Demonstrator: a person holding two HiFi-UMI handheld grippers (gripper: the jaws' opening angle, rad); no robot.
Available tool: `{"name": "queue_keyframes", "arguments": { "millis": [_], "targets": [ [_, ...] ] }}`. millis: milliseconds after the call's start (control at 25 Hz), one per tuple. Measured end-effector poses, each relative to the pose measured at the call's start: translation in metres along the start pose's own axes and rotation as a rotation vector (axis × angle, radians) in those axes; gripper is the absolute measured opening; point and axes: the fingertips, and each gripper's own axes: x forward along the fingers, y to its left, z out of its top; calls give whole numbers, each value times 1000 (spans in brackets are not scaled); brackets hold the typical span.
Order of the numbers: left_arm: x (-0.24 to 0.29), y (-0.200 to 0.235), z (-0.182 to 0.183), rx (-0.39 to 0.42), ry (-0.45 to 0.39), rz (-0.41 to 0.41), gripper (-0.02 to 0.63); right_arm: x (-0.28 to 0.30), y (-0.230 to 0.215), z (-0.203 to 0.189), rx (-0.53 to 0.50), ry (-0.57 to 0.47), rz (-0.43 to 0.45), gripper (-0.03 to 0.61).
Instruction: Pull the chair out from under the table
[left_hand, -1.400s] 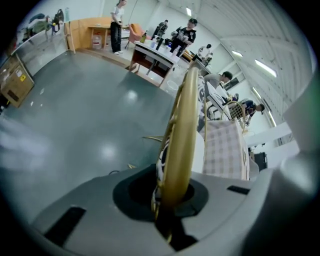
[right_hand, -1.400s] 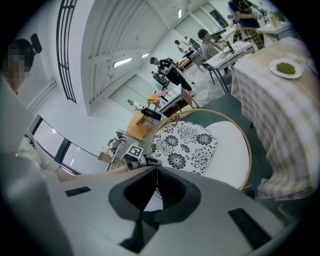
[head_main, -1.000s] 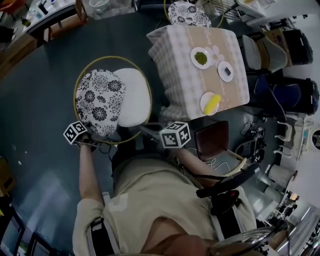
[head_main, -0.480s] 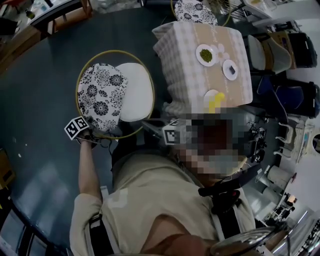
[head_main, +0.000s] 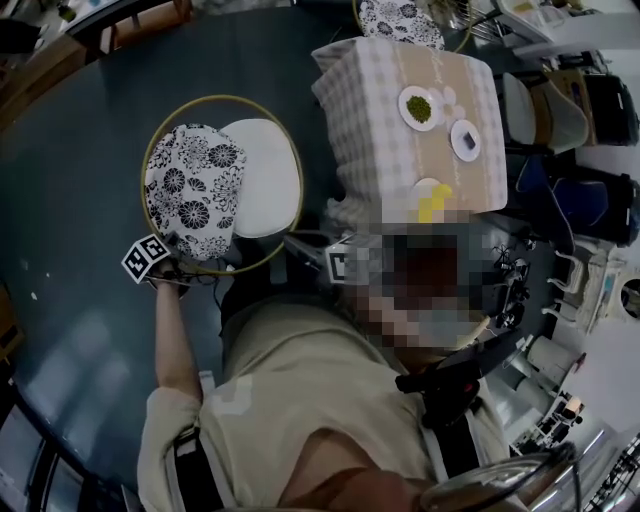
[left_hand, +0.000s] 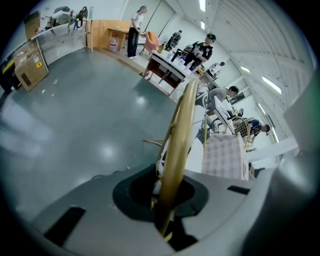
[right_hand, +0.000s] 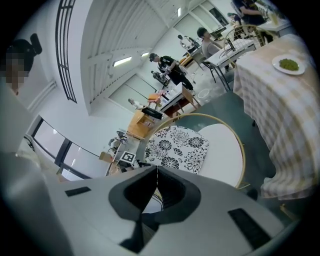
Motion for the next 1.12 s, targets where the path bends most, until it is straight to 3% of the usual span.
{"name": "queue_keyframes", "arguments": {
  "millis": [680, 920, 1120],
  "targets": [
    [0, 9, -15, 10, -26, -5, 35, 5, -11, -23, 12, 32, -11, 12],
    [1, 12, -13, -66, -71, -5, 37, 16, -3, -28, -9, 58, -2, 12],
    [-6, 14, 0, -54, -79, 7, 36, 20, 12, -21, -16, 41, -2, 12]
  ]
}}
